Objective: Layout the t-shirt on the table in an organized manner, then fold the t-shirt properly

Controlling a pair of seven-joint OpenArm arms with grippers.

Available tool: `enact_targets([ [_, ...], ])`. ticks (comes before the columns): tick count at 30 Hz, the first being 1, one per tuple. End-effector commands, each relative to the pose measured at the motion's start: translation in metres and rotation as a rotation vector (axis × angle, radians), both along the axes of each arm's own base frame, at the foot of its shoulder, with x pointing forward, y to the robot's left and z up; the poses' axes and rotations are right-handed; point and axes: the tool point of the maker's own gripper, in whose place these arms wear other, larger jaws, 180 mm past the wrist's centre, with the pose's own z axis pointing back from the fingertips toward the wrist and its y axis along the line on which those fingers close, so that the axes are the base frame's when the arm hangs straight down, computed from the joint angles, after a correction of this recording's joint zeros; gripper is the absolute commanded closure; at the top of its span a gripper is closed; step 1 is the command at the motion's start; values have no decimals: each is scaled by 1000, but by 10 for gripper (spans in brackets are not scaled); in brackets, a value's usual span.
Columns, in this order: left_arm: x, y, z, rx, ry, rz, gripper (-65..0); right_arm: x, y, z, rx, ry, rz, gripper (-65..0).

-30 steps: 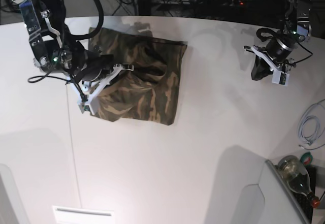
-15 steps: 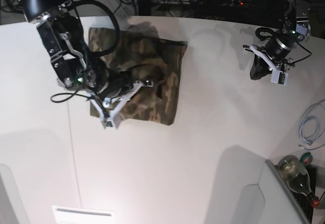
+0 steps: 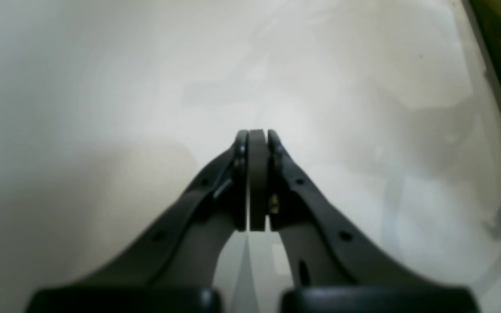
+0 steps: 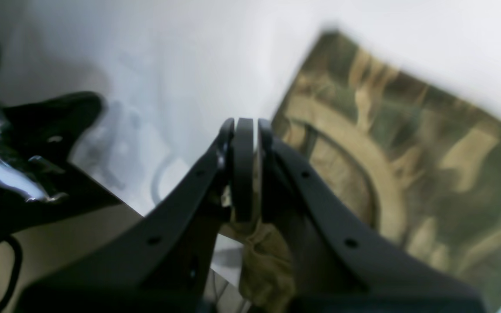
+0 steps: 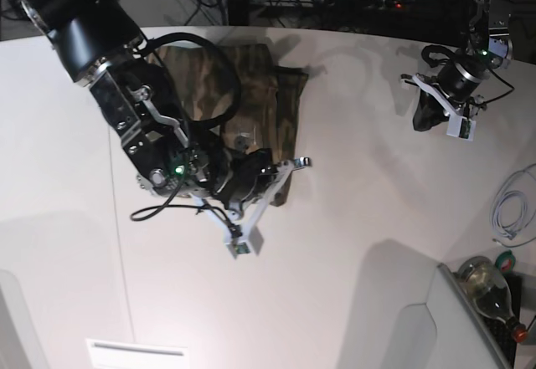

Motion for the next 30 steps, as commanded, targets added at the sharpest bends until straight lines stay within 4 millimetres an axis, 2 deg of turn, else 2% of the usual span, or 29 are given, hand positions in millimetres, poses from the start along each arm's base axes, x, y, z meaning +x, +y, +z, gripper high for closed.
enact_targets([
  [1, 8, 6, 11, 4, -42, -1, 0, 11, -16, 0, -29, -10, -59, -26],
  [3, 7, 7, 11, 6, -40, -1, 0, 12, -30, -12, -65, 19, -95, -26],
  [7, 8, 4, 12, 1, -44, -3, 0, 8, -36, -27, -96, 55, -97, -26],
  [10, 9, -2, 12, -6, -47, -12, 0, 6, -34, -15, -91, -1, -90, -26],
  [13, 9, -2, 12, -7, -48, -11, 0, 9, -29, 6, -183, -170, -32, -42],
  [14, 9, -2, 12, -7, -48, -11, 0, 7, -24, 6, -226, -205, 5, -71],
  [15, 9, -2, 12, -7, -47, -11, 0, 8, -17, 10, -256, -244, 49, -137],
  [17, 8, -2, 11, -7, -44, -10, 0, 1, 6, 9, -272, -274, 167, -314],
  [19, 8, -2, 11, -7, -44, -11, 0, 4, 14, 9, -287, -296, 239, -477],
  [20, 8, -2, 11, -7, -44, -11, 0, 6, 19, 8, -295, -302, 272, -525],
  [21, 8, -2, 11, -7, -44, -11, 0, 10, 24, 8, -291, -315, 291, -542],
  [26, 0, 1, 7, -5, -28, -3, 0, 39, 34, -11, -323, -334, 315, -492],
  [30, -3, 4, 5, 0, -19, 1, 0, 49, 36, -28, -355, -314, 364, -459],
])
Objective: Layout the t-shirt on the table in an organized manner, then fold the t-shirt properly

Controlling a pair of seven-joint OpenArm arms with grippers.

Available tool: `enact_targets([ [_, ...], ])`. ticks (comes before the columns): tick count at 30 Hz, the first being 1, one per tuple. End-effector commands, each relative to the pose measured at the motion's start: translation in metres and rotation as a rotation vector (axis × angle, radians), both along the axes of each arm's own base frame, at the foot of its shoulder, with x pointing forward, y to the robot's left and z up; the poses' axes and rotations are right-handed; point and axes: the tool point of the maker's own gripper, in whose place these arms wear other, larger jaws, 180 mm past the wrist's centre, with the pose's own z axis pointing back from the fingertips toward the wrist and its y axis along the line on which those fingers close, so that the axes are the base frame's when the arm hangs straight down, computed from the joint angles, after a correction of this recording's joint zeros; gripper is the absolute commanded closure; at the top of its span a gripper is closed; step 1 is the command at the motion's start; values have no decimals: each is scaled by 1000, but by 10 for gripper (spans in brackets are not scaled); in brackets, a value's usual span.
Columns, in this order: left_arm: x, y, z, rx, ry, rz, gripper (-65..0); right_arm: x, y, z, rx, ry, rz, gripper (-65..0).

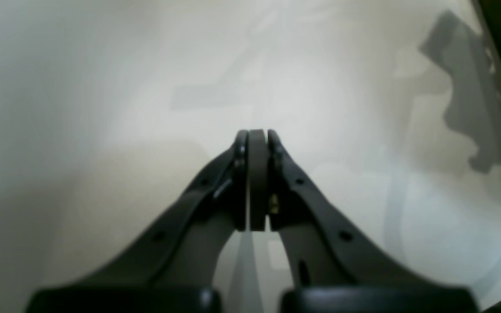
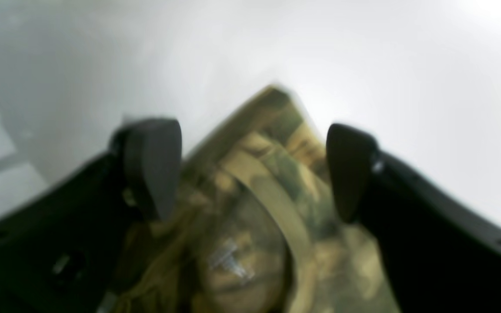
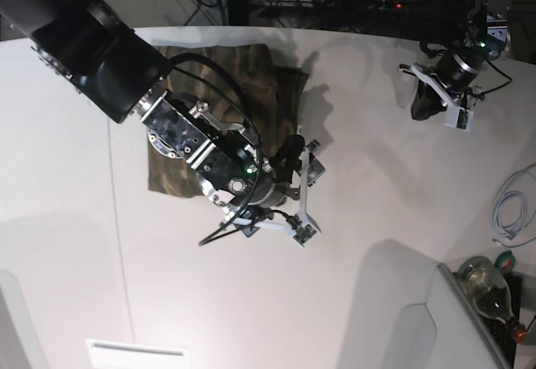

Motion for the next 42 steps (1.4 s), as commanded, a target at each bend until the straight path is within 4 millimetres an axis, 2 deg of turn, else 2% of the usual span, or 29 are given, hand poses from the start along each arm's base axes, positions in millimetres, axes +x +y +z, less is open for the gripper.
enact_targets([
  [1, 11, 7, 13, 5, -51, 2, 0, 16, 5, 16, 16, -55, 7, -453],
  [5, 7, 8, 12, 8, -42, 1, 0, 13, 7, 2, -3, -16, -2, -455],
  [10, 8, 7, 12, 7, -43, 1, 0, 19, 5, -9, -6, -18, -20, -449],
  [12, 8, 7, 12, 5, -45, 2, 0, 19, 3, -12, -11, -13, -22, -383],
  [16, 8, 1, 10, -5, -43, -4, 0, 19, 3, -12, -12, -10, -25, -171],
  [18, 10, -6, 9, -22, -49, 1, 0, 19, 2, -12, -15, -9, -26, -93],
  [21, 23, -23, 11, -62, -78, 4, 0, 19, 1, -12, -16, -7, -27, -56],
  [24, 28, -62, 6, -106, -69, -74, 0, 20, 1, -12, -14, -6, -28, -5],
  [28, 35, -116, 3, -169, -68, -170, 0, 19, 2, -11, -11, -7, -27, -3],
  [30, 38, -134, 3, -194, -71, -196, 0, 20, 3, -10, -9, -9, -26, -3],
  [33, 37, -146, -10, -206, -33, -218, 0, 20, 4, -9, -4, -13, -28, -3],
  [37, 24, -160, -29, -214, 29, -252, 0, 20, 4, -8, -2, -13, -29, -3],
  [42, 15, -167, -35, -220, 54, -272, 0, 26, 12, 12, 45, -52, -30, -3],
])
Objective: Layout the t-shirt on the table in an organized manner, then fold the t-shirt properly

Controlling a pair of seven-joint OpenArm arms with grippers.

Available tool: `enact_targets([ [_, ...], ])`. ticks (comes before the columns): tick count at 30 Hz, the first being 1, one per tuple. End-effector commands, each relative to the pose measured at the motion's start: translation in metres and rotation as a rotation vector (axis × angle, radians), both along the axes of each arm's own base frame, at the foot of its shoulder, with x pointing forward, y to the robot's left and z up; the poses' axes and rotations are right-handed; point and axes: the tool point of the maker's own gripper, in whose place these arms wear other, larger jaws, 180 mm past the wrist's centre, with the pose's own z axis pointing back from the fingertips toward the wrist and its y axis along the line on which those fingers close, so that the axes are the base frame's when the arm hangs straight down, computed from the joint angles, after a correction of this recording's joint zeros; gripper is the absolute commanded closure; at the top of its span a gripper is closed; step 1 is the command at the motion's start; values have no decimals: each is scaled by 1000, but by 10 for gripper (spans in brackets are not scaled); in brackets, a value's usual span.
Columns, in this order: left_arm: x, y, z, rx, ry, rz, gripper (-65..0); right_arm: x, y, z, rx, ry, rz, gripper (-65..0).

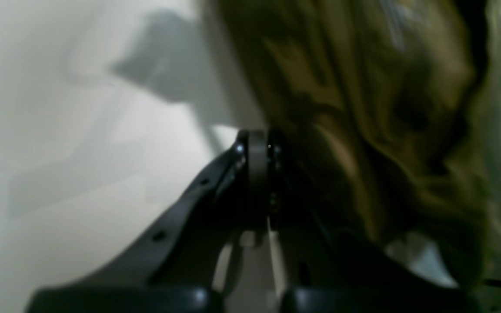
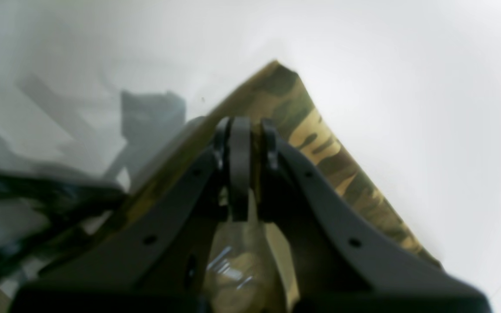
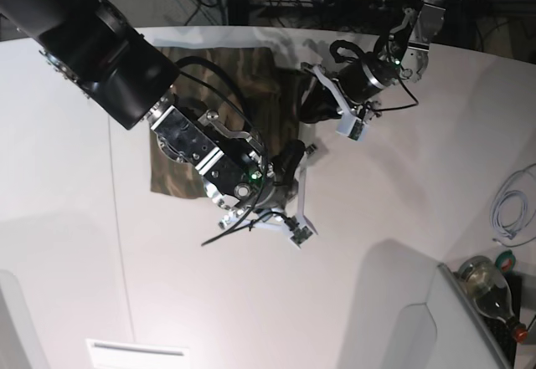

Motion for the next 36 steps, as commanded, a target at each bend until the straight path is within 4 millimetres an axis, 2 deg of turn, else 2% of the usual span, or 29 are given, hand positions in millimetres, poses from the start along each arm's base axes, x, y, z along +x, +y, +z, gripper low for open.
enact_targets([
  [1, 0, 5, -1, 17, 2, 1, 0, 22, 7, 27, 51, -66, -20, -3],
  [6, 0, 4, 0, 18, 2, -1, 0, 34, 2, 37, 80, -64, -67, -3],
  [13, -10, -21, -3, 4, 16, -79, 0, 35, 11, 41, 97, -67, -64, -3],
  [18, -9, -22, -2, 1, 12, -82, 0, 39, 3, 26, 56, -36, -82, -8],
  [21, -7, -18, -1, 7, 9, -76, 0, 41, 9, 27, 80, -54, -81, -11],
  [22, -7, -17, -1, 9, 7, -77, 0, 41, 9, 25, 78, -49, -83, -21],
  [24, -7, -14, -1, 14, 7, -76, 0, 39, 7, 19, 68, -35, -87, -86],
  [28, -5, -4, 1, 30, 1, -78, 0, 39, 11, 22, 78, -36, -86, -281],
  [30, -2, 8, 8, 52, -22, -76, 0, 39, 13, 26, 89, -43, -82, -338],
  [33, 6, 38, 22, 73, -64, -3, 0, 32, 24, 49, 142, -88, -54, -345],
  [36, 11, 84, 40, 120, -107, 89, 0, 12, 12, 74, 151, -112, -24, -345],
])
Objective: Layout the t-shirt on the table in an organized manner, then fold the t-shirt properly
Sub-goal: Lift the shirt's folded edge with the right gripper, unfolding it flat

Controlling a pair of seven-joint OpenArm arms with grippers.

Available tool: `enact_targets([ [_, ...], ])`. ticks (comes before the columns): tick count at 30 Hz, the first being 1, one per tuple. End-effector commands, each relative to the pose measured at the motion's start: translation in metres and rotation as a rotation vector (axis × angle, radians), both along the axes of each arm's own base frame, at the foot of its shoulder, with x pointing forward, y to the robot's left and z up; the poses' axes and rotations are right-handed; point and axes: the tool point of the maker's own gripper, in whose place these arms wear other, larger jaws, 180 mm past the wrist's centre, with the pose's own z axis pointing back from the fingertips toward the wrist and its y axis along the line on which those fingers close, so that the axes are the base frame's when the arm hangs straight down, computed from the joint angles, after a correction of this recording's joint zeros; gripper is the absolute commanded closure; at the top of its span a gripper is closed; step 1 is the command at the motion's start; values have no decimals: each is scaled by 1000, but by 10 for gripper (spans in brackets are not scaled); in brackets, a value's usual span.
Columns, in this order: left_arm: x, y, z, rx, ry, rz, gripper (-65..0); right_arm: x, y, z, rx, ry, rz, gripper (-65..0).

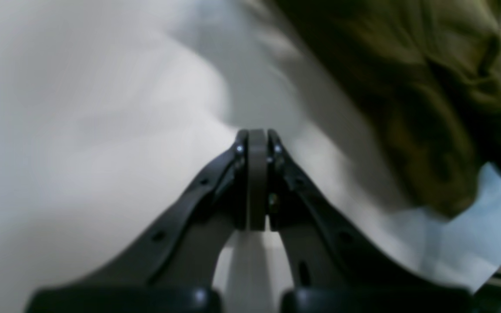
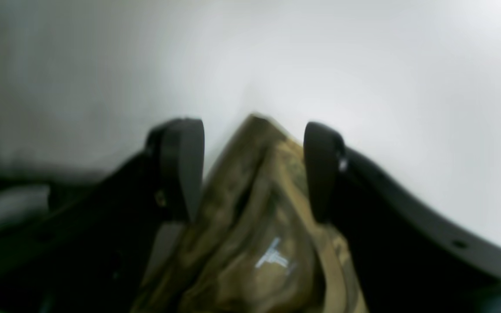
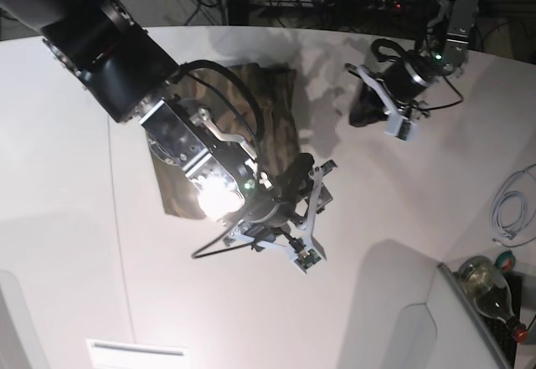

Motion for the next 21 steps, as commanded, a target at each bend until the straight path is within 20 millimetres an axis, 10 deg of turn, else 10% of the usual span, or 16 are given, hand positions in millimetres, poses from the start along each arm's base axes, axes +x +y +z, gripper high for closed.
enact_targets([
  [1, 8, 19, 15, 15, -52, 30, 0, 0, 0, 23, 34, -51, 5, -345],
  [5, -2, 90, 30, 107, -68, 158, 0, -51, -25, 27, 52, 7, -42, -353],
  [10, -11, 139, 44, 165, -90, 266, 0, -98, -34, -19, -9, 141, -26, -353],
  [21, -11, 142, 45, 162, -94, 285, 0, -140, -33, -74, -78, 259, -90, -354],
])
